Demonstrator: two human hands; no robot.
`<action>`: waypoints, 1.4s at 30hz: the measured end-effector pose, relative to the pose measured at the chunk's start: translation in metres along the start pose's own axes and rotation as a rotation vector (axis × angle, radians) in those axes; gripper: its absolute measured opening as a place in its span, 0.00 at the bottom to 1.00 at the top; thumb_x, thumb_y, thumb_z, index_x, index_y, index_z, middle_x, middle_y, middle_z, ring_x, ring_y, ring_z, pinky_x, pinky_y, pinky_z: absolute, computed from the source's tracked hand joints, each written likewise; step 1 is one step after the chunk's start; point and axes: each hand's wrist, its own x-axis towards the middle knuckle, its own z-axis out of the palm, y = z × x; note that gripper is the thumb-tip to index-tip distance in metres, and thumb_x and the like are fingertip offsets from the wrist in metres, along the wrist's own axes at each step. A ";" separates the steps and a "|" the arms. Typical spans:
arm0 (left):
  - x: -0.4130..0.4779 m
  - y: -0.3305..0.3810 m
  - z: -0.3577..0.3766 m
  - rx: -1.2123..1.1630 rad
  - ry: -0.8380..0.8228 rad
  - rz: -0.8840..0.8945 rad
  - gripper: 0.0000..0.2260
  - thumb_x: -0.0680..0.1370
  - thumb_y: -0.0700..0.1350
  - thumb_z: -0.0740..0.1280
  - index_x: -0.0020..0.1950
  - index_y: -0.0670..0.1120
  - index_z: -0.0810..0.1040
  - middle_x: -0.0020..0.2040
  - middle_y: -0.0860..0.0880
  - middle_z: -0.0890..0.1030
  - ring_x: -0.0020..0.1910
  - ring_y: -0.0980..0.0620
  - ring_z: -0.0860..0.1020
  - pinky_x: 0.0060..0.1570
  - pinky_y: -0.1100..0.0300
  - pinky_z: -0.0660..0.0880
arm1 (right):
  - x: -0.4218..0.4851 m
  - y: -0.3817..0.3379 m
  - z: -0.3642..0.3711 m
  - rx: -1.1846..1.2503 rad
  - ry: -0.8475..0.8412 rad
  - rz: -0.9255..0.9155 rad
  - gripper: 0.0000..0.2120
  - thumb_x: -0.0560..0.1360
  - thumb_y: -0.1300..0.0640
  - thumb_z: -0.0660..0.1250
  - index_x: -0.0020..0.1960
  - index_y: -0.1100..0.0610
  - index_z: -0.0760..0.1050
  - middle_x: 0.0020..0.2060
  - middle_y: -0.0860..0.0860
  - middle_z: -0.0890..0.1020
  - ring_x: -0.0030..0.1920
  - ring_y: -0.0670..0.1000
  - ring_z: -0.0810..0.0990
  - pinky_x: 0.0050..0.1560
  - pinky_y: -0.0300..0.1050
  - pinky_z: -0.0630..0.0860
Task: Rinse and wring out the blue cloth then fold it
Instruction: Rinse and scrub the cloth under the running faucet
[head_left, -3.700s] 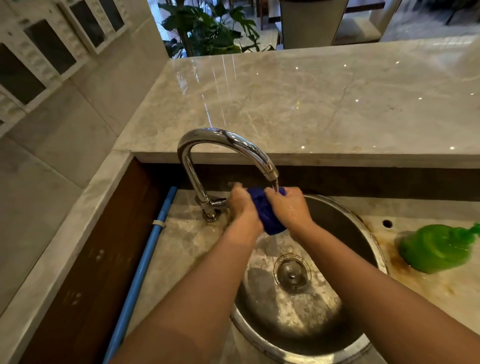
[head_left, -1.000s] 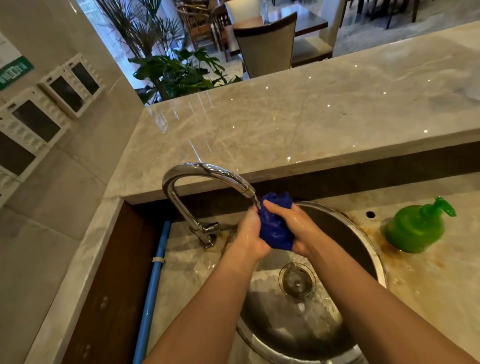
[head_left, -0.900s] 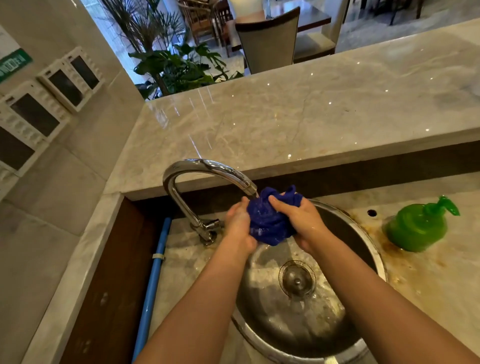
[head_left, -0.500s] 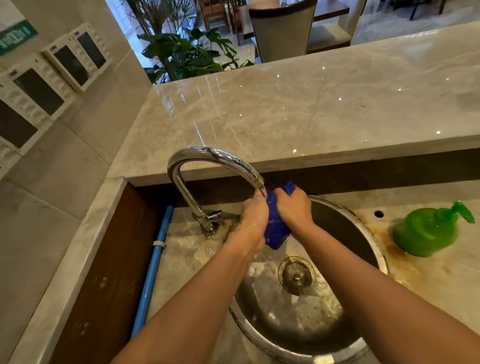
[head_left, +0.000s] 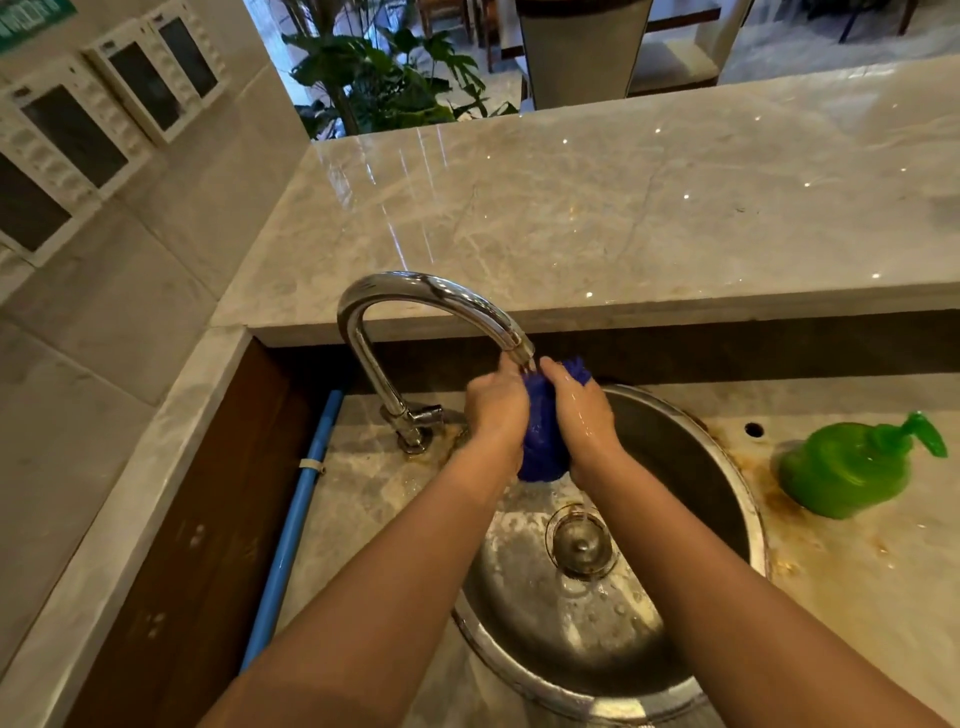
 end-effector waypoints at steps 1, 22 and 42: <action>0.003 0.004 0.001 -0.038 0.036 -0.027 0.14 0.81 0.55 0.61 0.44 0.47 0.78 0.41 0.47 0.81 0.42 0.48 0.80 0.50 0.51 0.77 | -0.006 0.001 0.005 0.064 -0.057 -0.022 0.16 0.75 0.40 0.66 0.52 0.51 0.79 0.44 0.52 0.86 0.43 0.50 0.85 0.42 0.44 0.76; -0.008 -0.007 -0.001 0.003 -0.006 0.023 0.11 0.80 0.52 0.61 0.46 0.47 0.78 0.47 0.42 0.83 0.46 0.44 0.82 0.49 0.48 0.79 | 0.004 -0.012 -0.012 -0.151 -0.135 -0.094 0.13 0.77 0.46 0.66 0.44 0.54 0.82 0.34 0.50 0.86 0.36 0.47 0.84 0.44 0.47 0.74; -0.014 -0.012 0.002 0.107 0.112 -0.113 0.15 0.81 0.54 0.57 0.55 0.44 0.76 0.49 0.42 0.83 0.44 0.45 0.81 0.41 0.52 0.78 | 0.009 0.000 0.015 -0.335 0.216 0.037 0.16 0.79 0.47 0.59 0.46 0.57 0.78 0.48 0.60 0.83 0.46 0.58 0.81 0.53 0.57 0.79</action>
